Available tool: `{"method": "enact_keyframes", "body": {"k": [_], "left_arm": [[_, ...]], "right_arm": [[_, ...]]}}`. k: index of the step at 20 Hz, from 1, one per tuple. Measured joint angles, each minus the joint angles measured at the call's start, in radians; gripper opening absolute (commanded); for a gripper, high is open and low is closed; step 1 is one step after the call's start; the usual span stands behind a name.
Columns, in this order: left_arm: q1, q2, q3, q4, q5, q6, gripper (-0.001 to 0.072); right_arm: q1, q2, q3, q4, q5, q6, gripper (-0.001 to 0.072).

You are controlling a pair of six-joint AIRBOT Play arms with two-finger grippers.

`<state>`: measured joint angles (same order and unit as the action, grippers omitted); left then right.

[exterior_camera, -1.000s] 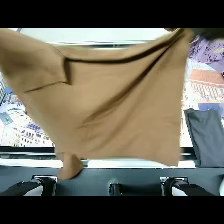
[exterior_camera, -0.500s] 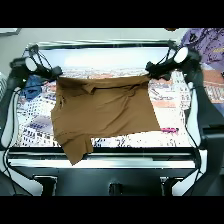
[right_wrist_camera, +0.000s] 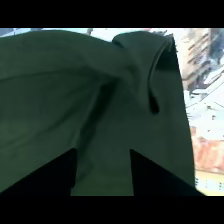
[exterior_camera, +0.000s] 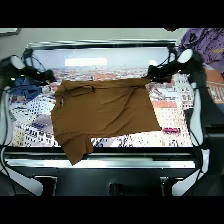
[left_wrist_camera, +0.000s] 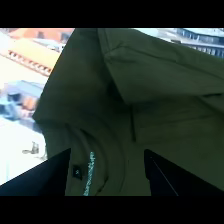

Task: Fold the clothes and pants, and hang the long-sleeved shirts on hangers.

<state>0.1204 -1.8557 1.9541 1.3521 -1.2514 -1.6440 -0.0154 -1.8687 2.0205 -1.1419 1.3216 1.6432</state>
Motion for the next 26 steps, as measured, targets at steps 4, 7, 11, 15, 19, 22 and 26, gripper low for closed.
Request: {"method": "enact_keyframes", "body": {"k": [4,7,11,15,19,22,26], "left_arm": [[0.149,0.129,-0.109,-0.153,-0.095,0.085,0.0533],[0.268,0.272,-0.340,-0.217,-0.111,0.109,0.0533],[0.395,0.454,-0.689,-0.253,-0.076,0.120,0.0533],[0.447,0.523,-0.892,-0.267,-0.055,0.124,0.0533],[0.455,0.541,-0.957,-0.272,-0.049,0.126,0.0533],[0.456,0.544,-0.972,-0.272,-0.048,0.126,0.0533],[0.455,0.546,-0.978,-0.273,-0.048,0.126,0.0533]], "right_arm": [[-0.142,0.114,-0.068,0.073,0.163,-0.173,0.0413],[-0.264,0.220,-0.272,0.129,0.212,-0.245,0.0419],[-0.352,0.320,-0.607,0.159,0.214,-0.321,0.0419],[-0.375,0.349,-0.851,0.175,0.156,-0.399,0.0419],[-0.381,0.356,-0.979,0.181,0.071,-0.467,0.0419],[-0.383,0.343,-1.012,0.189,0.024,-0.504,0.0419],[-0.383,0.294,-1.026,0.219,0.003,-0.541,0.0419]]}}
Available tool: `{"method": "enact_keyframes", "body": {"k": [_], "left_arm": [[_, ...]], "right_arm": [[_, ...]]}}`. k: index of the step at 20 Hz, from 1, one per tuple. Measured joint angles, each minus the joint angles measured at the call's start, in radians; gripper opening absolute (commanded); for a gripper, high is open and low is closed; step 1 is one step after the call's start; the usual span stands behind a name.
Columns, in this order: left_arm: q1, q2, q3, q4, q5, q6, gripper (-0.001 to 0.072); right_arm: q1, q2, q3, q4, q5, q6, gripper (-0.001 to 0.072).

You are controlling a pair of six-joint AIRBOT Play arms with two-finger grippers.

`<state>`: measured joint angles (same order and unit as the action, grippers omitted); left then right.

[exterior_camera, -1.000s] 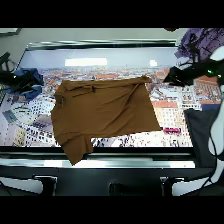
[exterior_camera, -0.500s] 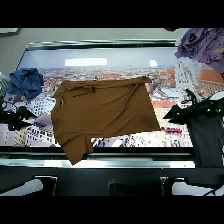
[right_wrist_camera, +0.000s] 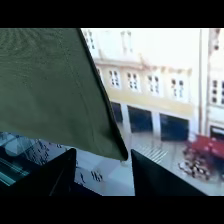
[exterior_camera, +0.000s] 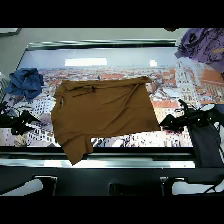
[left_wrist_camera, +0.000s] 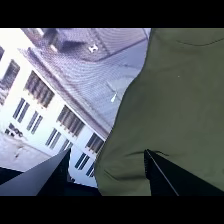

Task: Fold the clothes and pants, and hang the long-sleeved shirts on hangers.

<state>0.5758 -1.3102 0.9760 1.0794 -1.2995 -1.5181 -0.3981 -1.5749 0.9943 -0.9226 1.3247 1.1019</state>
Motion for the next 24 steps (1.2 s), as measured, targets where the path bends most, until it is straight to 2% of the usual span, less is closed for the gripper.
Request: {"method": "enact_keyframes", "body": {"k": [7,9,10,11,12,17,24], "left_arm": [[0.000,0.000,-0.002,-0.006,-0.006,0.000,0.0534],[0.000,0.000,-0.002,-0.006,-0.002,0.000,0.0534],[0.000,0.000,-0.002,-0.007,0.002,0.000,0.0534],[0.000,0.001,-0.002,-0.007,0.002,0.002,0.0534],[0.000,0.003,-0.004,-0.007,0.002,0.011,0.0534],[0.063,0.090,-0.126,-0.013,0.026,0.090,0.0534],[0.137,0.205,-0.446,-0.249,0.137,0.339,0.0534]], "right_arm": [[0.007,-0.051,-0.019,0.058,0.026,-0.025,0.0408],[0.026,-0.056,-0.031,0.057,0.023,-0.025,0.0238],[0.035,-0.057,-0.036,0.056,0.016,-0.025,0.0193],[0.042,-0.058,-0.039,0.056,0.008,-0.025,0.0068],[0.047,-0.059,-0.041,0.056,-0.007,-0.024,0.0031],[0.056,-0.047,-0.045,0.071,-0.047,-0.002,0.0031],[0.057,-0.015,-0.045,0.066,-0.068,0.030,0.0031]]}}
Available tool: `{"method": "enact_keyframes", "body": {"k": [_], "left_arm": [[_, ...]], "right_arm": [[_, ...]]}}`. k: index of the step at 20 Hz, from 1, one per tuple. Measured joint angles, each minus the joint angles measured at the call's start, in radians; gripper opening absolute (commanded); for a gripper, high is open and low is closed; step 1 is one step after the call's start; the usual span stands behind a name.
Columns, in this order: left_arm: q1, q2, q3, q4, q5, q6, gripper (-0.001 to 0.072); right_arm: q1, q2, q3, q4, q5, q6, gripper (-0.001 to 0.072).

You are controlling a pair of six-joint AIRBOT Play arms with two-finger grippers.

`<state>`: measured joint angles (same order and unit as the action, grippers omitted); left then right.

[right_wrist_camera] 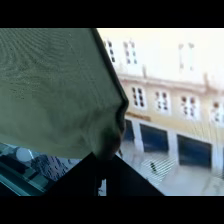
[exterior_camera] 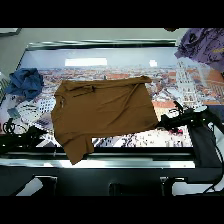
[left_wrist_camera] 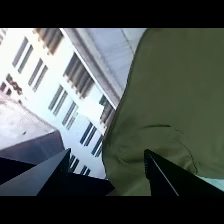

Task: Fold the clothes and pants, and hang the long-sleeved shirts on hangers.

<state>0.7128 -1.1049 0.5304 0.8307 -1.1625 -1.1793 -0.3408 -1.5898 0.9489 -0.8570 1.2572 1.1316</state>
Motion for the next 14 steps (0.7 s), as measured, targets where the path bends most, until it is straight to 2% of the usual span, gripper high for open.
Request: {"method": "enact_keyframes", "body": {"k": [5,11,12,14], "left_arm": [[-0.061,-0.030,-0.069,-0.085,0.066,0.082,0.0533],[-0.137,-0.049,-0.084,-0.120,0.139,0.085,0.0527],[-0.143,-0.054,-0.084,-0.124,0.148,0.084,0.0497],[-0.158,-0.069,-0.085,-0.126,0.168,0.080,0.0376]], "right_arm": [[0.000,0.006,0.000,0.009,0.024,0.028,0.0031],[0.000,0.006,0.000,0.012,0.036,0.040,0.0031],[0.000,0.006,0.000,0.013,0.036,0.040,0.0031],[0.000,0.006,0.000,0.012,0.035,0.040,0.0031]]}}
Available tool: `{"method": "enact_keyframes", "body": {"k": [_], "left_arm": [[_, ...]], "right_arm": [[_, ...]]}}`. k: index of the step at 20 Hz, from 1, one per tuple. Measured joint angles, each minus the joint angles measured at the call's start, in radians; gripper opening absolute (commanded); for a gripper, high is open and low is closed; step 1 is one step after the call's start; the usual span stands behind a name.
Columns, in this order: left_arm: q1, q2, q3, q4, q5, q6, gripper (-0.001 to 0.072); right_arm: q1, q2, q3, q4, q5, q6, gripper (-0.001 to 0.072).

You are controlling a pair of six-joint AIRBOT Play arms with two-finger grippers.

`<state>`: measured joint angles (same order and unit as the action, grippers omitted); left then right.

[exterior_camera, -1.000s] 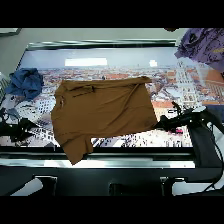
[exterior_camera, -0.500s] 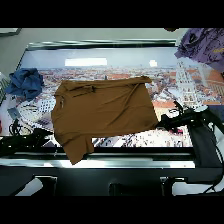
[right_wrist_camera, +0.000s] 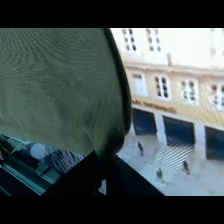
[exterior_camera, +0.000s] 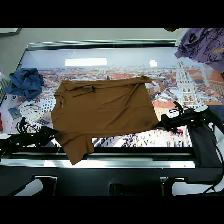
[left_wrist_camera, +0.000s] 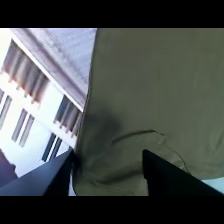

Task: Fold the clothes and pants, and hang the long-sleeved shirts on hangers.

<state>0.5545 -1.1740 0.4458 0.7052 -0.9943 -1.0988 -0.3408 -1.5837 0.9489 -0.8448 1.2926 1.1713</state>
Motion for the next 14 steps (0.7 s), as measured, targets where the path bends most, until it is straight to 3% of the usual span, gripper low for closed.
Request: {"method": "enact_keyframes", "body": {"k": [4,6,14], "left_arm": [[-0.040,-0.034,0.000,-0.011,0.012,-0.001,0.0350],[-0.054,-0.045,0.000,0.004,0.025,-0.005,0.0018],[-0.073,-0.056,0.086,0.035,0.021,-0.030,0.0014]], "right_arm": [[0.000,0.000,0.000,-0.002,-0.008,0.000,0.0031],[0.000,0.000,0.000,-0.003,-0.010,0.000,0.0030],[0.058,0.031,0.013,-0.003,-0.002,-0.011,0.0028]]}}
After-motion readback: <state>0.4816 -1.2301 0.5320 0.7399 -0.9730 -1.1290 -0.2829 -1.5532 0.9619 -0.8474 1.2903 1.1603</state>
